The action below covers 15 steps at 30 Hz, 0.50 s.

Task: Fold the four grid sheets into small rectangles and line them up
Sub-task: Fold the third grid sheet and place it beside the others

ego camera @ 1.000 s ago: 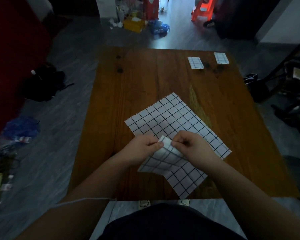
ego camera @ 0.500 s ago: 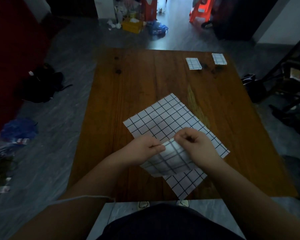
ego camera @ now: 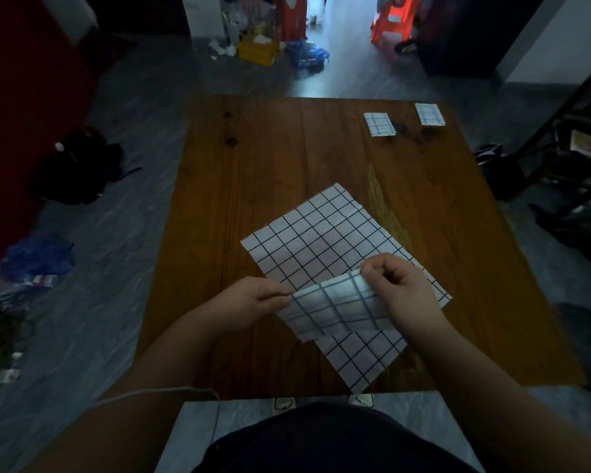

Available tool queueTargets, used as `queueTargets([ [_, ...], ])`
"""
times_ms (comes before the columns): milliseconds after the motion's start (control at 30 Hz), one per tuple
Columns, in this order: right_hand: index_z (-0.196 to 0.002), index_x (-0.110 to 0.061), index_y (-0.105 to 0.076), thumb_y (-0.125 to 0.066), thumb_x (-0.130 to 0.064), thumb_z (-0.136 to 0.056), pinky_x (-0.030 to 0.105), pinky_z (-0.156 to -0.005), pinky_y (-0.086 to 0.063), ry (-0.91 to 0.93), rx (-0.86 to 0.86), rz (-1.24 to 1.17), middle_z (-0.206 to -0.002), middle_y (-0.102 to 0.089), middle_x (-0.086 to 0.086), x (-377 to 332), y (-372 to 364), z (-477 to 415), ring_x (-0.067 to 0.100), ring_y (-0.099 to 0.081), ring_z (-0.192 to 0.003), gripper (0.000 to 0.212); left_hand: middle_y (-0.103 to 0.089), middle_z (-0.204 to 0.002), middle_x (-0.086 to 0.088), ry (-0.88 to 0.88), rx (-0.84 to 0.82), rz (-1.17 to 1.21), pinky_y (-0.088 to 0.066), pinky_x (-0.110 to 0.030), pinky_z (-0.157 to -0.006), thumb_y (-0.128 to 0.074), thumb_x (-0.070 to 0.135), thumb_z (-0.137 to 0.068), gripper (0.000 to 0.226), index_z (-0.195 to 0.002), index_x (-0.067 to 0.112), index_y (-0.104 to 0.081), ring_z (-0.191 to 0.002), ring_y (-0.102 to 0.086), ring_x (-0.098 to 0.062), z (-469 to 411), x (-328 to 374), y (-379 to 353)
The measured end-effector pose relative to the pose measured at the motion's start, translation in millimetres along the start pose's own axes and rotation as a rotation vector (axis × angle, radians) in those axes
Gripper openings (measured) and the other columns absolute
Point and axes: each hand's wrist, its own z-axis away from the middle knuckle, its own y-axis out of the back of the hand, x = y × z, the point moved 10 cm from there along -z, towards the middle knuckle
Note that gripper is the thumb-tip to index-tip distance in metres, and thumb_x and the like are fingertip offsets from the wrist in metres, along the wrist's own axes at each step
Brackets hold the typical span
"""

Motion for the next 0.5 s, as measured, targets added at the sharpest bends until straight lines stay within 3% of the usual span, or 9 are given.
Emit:
queueTargets([
  [100, -0.082, -0.029, -0.068, -0.064, -0.018, -0.097, 0.013, -0.065, -0.045, 0.078, -0.106, 0.127, -0.085, -0.066, -0.009, -10.5, -19.7, 5.3, 0.0, -0.059, -0.078, 0.019, -0.067, -0.115, 0.015, -0.082, -0.097, 0.063, -0.049, -0.016, -0.083, -0.059, 0.026, -0.099, 0.031, -0.129, 0.032, -0.063, -0.104, -0.061, 0.006, -1.3, 32.7, -6.6],
  [200, -0.083, -0.031, -0.067, -0.065, -0.012, -0.095, 0.005, -0.069, -0.043, 0.161, -0.152, 0.213, -0.089, -0.064, -0.011, -22.4, -38.2, 10.2, -0.004, -0.058, -0.082, 0.022, -0.065, -0.093, -0.005, -0.226, -0.1, -0.123, -0.048, -0.031, -0.069, -0.054, 0.032, -0.102, 0.021, -0.109, 0.018, -0.067, -0.079, -0.059, -0.01, -10.3, 74.7, -17.2],
  [267, -0.086, -0.025, -0.069, -0.064, -0.007, -0.094, 0.003, -0.07, -0.042, 0.174, -0.114, 0.161, -0.09, -0.066, -0.009, -27.2, -36.2, 10.3, -0.006, -0.059, -0.083, 0.02, -0.061, -0.082, -0.005, -0.19, -0.042, -0.154, -0.046, -0.031, -0.064, -0.051, 0.037, -0.102, 0.026, -0.096, 0.017, -0.065, -0.069, -0.054, -0.009, -19.3, 83.8, -19.5],
  [367, -0.089, -0.021, -0.071, -0.064, -0.012, -0.095, 0.008, -0.068, -0.045, 0.136, -0.042, 0.105, -0.089, -0.07, -0.006, -24.4, -19.5, 4.5, -0.003, -0.062, -0.082, 0.013, -0.062, -0.083, -0.002, -0.149, 0.036, -0.132, -0.049, -0.031, -0.069, -0.049, 0.037, -0.103, 0.027, -0.085, 0.023, -0.063, -0.073, -0.057, -0.013, -24.4, 84.3, -20.1],
  [500, -0.092, -0.023, -0.07, -0.06, -0.023, -0.099, 0.026, -0.071, -0.048, 0.026, 0.023, 0.017, -0.087, -0.069, -0.011, -13.6, 10.6, -2.4, 0.003, -0.064, -0.078, 0.012, -0.064, -0.091, -0.002, -0.06, 0.028, -0.032, -0.049, -0.035, -0.075, -0.047, 0.036, -0.104, 0.029, -0.084, 0.021, -0.063, -0.085, -0.06, -0.018, -16.5, 63.2, -20.7],
])
